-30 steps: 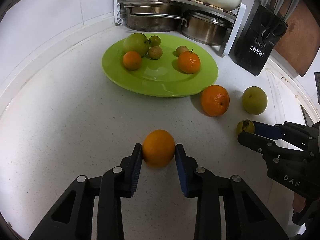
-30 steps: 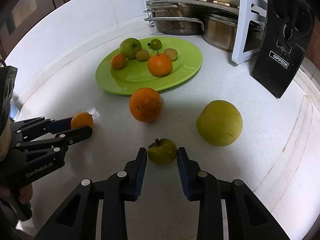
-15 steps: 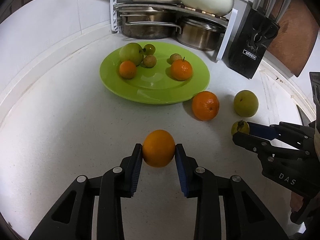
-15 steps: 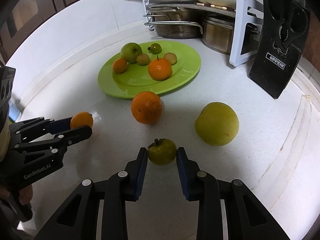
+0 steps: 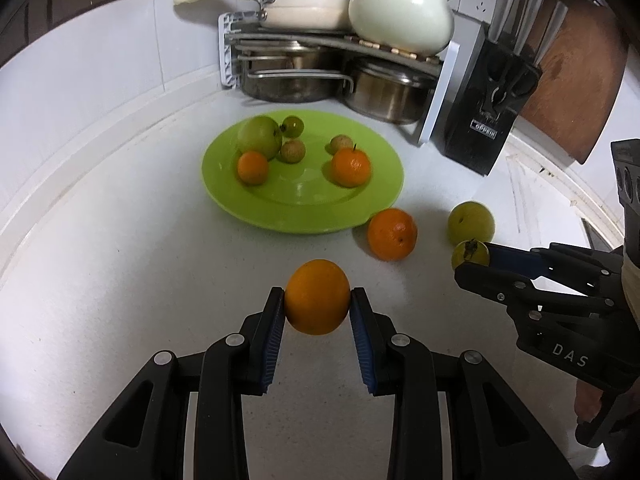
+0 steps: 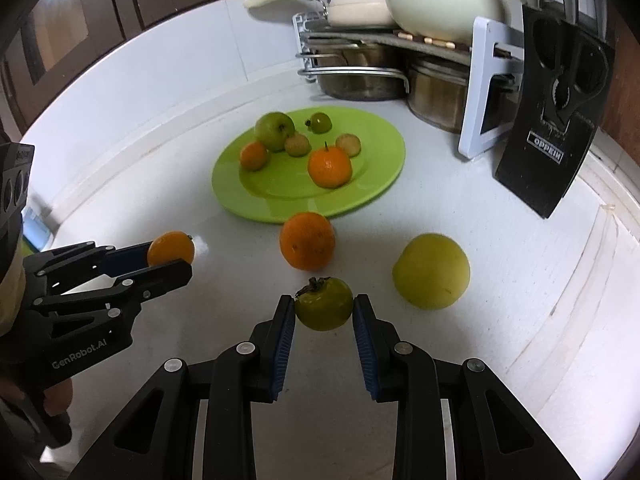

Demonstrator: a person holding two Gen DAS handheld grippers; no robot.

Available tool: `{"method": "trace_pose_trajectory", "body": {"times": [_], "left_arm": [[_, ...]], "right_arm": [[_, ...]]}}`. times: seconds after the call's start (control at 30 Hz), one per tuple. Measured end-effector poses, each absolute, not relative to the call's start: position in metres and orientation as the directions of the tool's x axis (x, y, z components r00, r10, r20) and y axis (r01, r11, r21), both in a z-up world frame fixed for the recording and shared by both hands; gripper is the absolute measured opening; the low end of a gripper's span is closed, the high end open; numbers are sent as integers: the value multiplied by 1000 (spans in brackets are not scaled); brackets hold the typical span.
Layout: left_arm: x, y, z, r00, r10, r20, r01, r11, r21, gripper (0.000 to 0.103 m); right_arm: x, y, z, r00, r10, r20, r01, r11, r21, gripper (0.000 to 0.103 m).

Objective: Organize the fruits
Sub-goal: 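Lift the orange and green fruit and carry both over the green plate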

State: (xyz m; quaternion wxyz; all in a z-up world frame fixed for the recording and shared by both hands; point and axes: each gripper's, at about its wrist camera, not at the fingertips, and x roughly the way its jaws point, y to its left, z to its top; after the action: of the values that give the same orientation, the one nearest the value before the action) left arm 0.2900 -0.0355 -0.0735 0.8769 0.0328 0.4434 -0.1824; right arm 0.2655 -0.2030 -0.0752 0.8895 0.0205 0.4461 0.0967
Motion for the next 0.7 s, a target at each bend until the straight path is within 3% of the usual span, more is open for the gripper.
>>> {"method": "trace_pose_trajectory", "body": {"times": [0.7], "left_arm": [[292, -31, -23, 645, -327, -691, 366, 925, -96, 33]], "right_arm": [[271, -196, -28, 681, 220, -698, -198, 974, 113, 31]]}}
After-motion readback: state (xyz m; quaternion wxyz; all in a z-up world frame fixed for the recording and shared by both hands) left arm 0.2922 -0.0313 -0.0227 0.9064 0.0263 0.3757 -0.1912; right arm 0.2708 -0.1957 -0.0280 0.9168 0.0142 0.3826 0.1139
